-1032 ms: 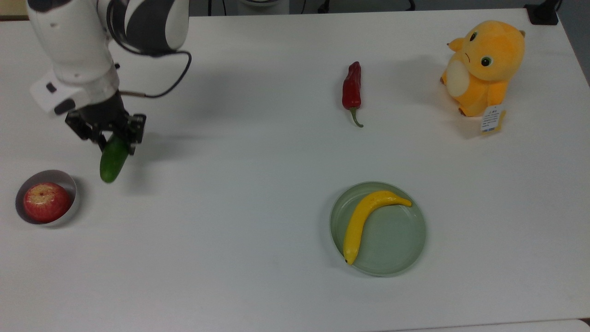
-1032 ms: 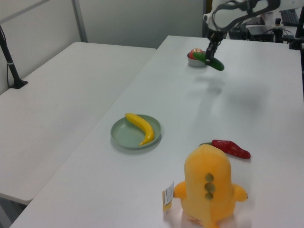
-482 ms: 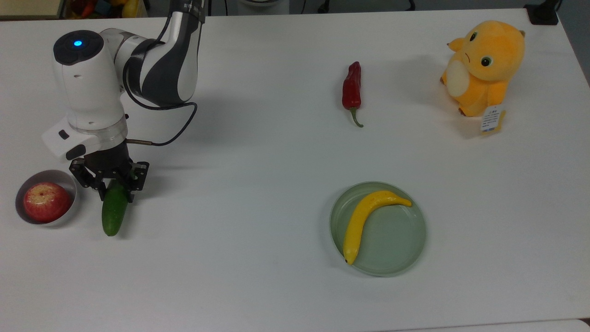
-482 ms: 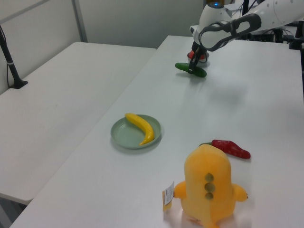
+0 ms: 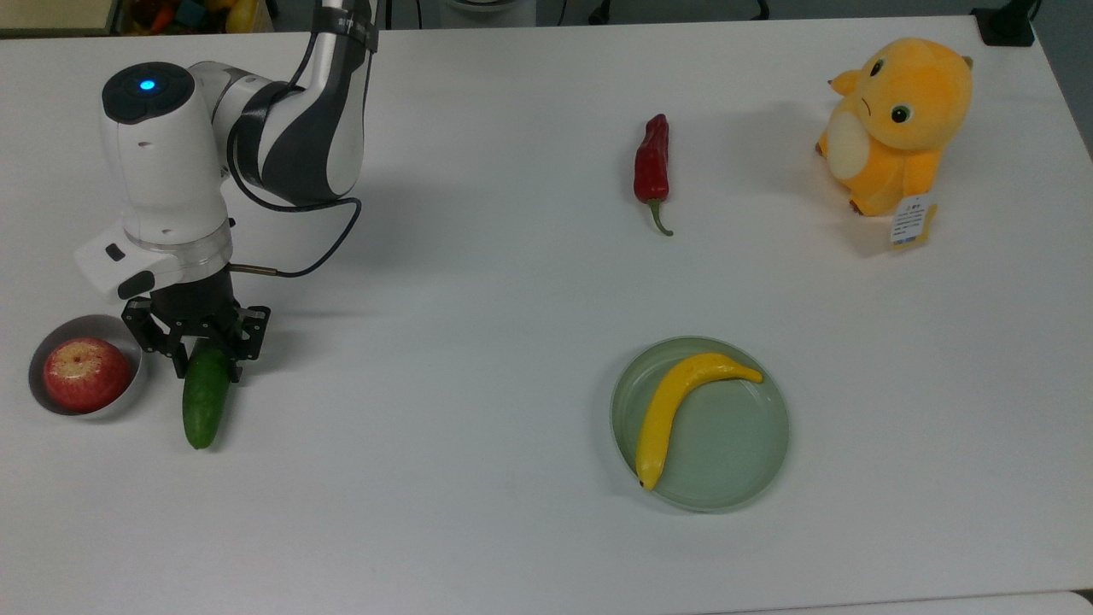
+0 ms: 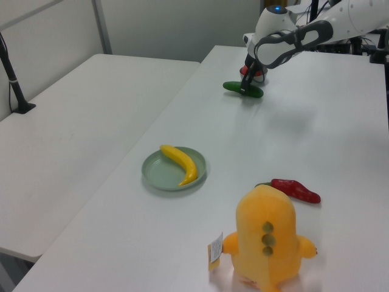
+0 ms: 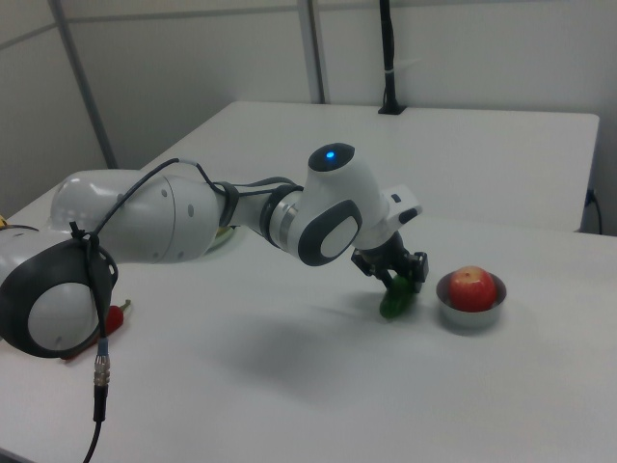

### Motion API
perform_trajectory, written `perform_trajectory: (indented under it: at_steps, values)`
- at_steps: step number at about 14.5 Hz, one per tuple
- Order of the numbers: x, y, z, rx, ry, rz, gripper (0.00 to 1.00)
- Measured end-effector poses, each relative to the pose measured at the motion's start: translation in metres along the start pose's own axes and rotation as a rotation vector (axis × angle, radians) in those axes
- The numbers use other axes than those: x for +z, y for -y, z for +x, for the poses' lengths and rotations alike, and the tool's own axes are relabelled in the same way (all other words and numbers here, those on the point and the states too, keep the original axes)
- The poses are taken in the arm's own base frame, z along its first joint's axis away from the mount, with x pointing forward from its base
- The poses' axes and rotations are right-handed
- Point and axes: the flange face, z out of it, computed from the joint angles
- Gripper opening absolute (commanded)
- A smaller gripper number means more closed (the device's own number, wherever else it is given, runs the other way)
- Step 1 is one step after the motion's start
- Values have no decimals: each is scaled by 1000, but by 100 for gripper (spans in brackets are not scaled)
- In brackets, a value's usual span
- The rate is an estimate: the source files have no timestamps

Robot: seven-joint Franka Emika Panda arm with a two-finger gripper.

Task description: Put the cucumber on the left side of the bowl

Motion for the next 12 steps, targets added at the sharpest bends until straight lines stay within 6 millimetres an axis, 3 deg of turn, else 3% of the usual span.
perform_trajectory:
  at_steps: [3,6,10,12]
  values:
    - [-2,-5,0,8,-5,-3,100]
    - [-17,-17,6,24,-32,-13,100]
    - [-72,-17,19,41,-38,18,100]
    - [-118,-17,21,89,6,57,100]
